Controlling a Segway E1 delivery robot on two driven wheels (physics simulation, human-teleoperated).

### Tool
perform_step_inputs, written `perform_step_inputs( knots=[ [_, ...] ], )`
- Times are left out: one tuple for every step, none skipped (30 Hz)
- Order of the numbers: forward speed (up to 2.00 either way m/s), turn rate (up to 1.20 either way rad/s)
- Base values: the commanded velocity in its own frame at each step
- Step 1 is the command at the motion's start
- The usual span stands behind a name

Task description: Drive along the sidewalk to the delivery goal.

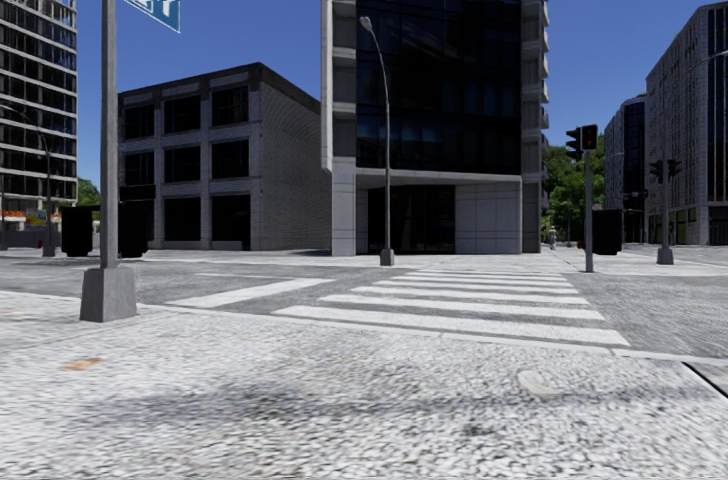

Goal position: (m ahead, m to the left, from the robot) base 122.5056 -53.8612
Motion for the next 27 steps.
perform_step_inputs(
  knots=[
    [2.0, 0.0],
    [2.0, 0.0],
    [2.0, 0.0],
    [2.0, 0.0],
    [2.0, 0.0],
    [2.0, -0.12],
    [2.0, -0.26],
    [2.0, -0.3],
    [2.0, -0.3],
    [2.0, -0.31],
    [2.0, -0.32],
    [2.0, -0.5],
    [2.0, -0.64],
    [2.0, -0.77],
    [2.0, -0.85],
    [2.0, -0.87],
    [2.0, -0.87],
    [2.0, -0.87],
    [2.0, -0.87],
    [2.0, -0.87],
    [2.0, -0.87],
    [2.0, -0.87],
    [2.0, -0.87],
    [2.0, -0.08],
    [2.0, -0.01],
    [2.0, 0.0],
    [2.0, 0.0]
  ],
)
